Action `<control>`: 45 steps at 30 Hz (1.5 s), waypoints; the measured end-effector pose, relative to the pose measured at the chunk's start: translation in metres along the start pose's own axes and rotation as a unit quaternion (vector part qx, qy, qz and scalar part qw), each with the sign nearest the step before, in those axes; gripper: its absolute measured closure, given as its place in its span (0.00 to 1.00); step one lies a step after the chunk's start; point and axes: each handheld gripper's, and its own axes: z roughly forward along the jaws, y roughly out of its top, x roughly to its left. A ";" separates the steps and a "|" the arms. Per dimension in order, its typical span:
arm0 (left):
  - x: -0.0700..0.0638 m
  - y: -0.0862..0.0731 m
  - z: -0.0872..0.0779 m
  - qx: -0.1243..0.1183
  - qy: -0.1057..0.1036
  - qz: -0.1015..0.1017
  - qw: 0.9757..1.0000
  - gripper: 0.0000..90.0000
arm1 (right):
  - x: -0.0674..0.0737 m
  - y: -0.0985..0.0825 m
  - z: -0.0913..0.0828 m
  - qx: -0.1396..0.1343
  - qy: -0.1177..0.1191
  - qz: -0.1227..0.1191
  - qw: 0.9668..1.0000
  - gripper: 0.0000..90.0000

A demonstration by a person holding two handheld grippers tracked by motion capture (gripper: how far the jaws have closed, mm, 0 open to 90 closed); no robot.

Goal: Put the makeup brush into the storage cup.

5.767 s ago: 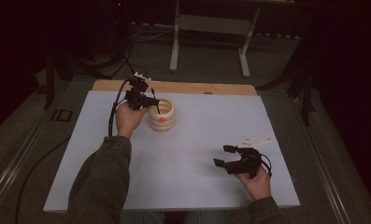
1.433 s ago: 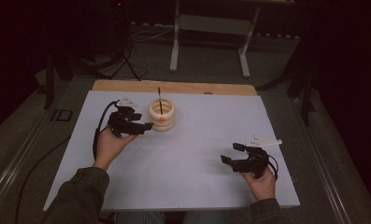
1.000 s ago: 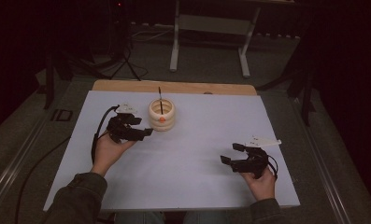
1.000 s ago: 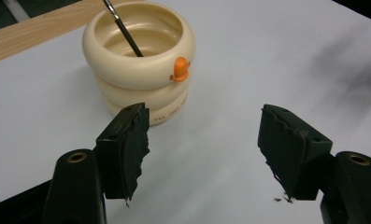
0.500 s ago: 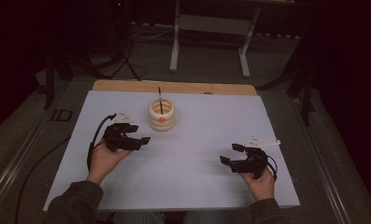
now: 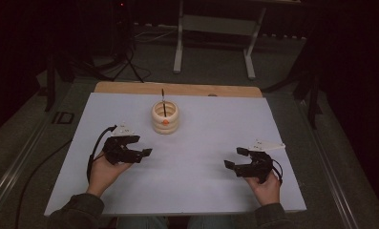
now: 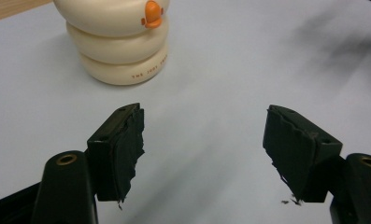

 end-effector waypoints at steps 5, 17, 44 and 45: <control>-0.003 -0.008 -0.003 -0.007 -0.001 -0.001 1.000 0.32 | 0.000 -0.001 0.001 0.002 0.000 -0.002 1.000 0.24; -0.006 -0.025 -0.013 -0.020 0.000 -0.009 1.000 0.31 | 0.000 -0.002 0.001 0.005 0.000 -0.002 1.000 0.24; -0.019 -0.063 -0.019 -0.007 0.006 -0.015 1.000 0.29 | -0.002 -0.010 0.003 0.011 0.008 0.007 1.000 0.23; -0.019 -0.063 -0.019 -0.006 0.006 -0.015 1.000 0.29 | -0.002 -0.010 0.004 0.013 0.008 0.008 1.000 0.23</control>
